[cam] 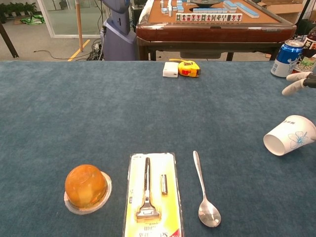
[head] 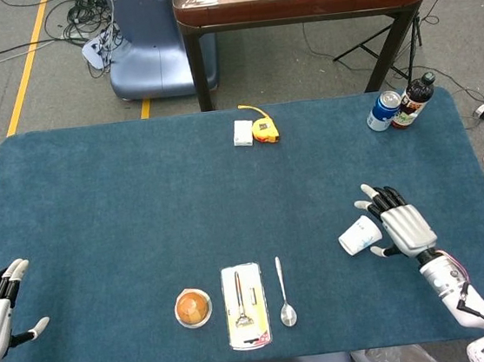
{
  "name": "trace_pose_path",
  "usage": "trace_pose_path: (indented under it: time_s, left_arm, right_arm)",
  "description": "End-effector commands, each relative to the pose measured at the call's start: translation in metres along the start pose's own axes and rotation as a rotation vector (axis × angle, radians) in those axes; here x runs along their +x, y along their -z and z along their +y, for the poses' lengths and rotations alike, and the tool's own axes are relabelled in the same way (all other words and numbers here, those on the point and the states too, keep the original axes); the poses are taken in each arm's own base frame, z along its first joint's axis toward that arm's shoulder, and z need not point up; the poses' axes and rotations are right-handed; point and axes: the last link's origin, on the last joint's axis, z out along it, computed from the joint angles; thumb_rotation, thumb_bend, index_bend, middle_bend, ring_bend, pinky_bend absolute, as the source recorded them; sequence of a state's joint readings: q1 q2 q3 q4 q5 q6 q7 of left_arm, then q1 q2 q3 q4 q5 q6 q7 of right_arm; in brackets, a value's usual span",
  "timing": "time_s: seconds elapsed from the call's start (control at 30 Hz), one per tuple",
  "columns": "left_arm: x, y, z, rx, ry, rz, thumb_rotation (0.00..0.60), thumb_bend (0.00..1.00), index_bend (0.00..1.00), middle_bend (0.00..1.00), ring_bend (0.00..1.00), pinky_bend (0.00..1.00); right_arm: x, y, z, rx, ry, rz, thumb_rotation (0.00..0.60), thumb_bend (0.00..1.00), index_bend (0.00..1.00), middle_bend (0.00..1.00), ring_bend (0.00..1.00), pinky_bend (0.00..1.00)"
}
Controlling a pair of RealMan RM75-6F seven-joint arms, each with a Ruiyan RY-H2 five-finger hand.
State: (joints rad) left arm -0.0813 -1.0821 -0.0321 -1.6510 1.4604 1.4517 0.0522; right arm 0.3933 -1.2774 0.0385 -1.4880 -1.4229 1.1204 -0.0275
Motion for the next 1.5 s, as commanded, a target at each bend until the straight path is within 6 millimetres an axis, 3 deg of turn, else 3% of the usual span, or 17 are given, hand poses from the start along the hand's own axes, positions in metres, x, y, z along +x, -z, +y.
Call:
trace_pose_path:
  time_s: [0.03,0.6,1.17,1.5]
  left_arm:
    - [0.000,0.000,0.000,0.000,0.001,0.001,0.600,0.13,0.07,0.10,0.09,0.41]
    - [0.002,0.001,-0.001,0.005,0.005,0.002,0.600,0.13,0.07,0.10,0.09,0.41]
    - [0.003,0.002,-0.003,0.010,0.013,0.003,0.600,0.13,0.07,0.10,0.09,0.41]
    - [0.004,0.002,-0.003,0.011,0.015,0.005,0.600,0.13,0.07,0.10,0.09,0.41]
  right_arm:
    - [0.010,0.004,-0.010,0.010,0.120,-0.004,0.600,0.00,0.23,0.00,0.00,0.00]
    - [0.000,0.000,-0.038,0.031,0.406,-0.110,0.600,0.00,0.29,0.00,0.00,0.00]
    - [-0.025,-0.019,-0.049,0.021,0.439,-0.148,0.600,0.00,0.33,0.00,0.00,0.00]
    - [-0.028,-0.023,-0.051,0.011,0.413,-0.116,0.600,0.07,0.46,0.04,0.00,0.00]
